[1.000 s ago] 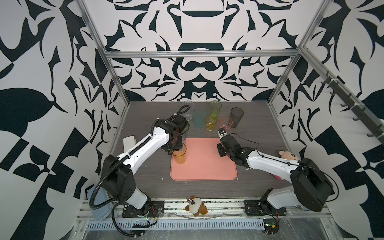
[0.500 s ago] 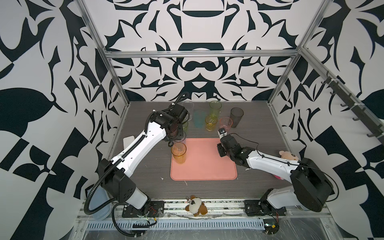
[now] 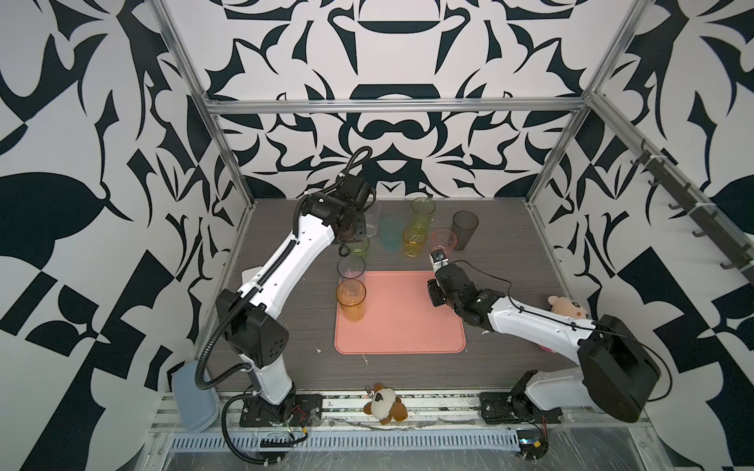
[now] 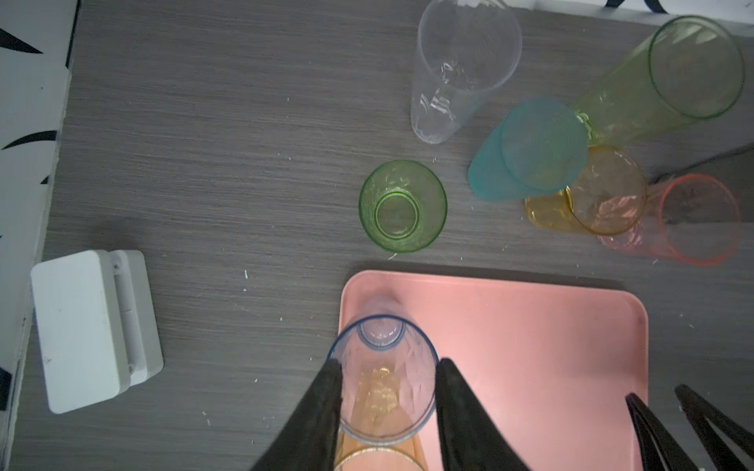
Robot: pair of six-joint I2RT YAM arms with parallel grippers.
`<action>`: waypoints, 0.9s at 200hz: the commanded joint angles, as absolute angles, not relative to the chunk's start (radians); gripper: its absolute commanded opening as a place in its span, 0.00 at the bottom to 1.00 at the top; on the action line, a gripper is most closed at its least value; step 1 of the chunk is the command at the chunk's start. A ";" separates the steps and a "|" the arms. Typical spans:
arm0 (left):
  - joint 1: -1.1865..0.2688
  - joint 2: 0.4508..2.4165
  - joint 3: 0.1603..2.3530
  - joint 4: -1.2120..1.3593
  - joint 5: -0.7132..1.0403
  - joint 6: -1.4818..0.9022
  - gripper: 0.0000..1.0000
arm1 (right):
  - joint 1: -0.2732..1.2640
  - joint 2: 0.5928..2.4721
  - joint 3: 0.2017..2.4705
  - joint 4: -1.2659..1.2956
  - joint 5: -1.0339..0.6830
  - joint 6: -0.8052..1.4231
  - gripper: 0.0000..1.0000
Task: Place the glasses into the tray
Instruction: 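Move the left gripper to the clear glass farthest from the robot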
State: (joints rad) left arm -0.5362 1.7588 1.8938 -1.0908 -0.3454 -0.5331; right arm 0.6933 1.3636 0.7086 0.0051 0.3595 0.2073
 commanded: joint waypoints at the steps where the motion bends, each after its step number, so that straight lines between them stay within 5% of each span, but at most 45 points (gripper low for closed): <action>1: -0.509 1.792 1.933 -1.016 -0.363 -0.519 0.42 | 0.693 1.330 0.699 0.038 0.368 0.219 0.47; 88: -0.433 1.936 1.986 -0.735 -0.332 -0.492 0.45 | 0.692 1.312 0.686 0.038 0.382 0.220 0.47; 180: -0.376 2.170 2.170 -0.742 -0.191 -0.561 0.50 | 0.692 1.296 0.678 0.049 0.376 0.213 0.48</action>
State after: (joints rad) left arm -0.3965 2.1334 2.1265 -0.7364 -0.2394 -0.5121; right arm 0.6933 1.3266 0.6758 0.0196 0.3607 0.2073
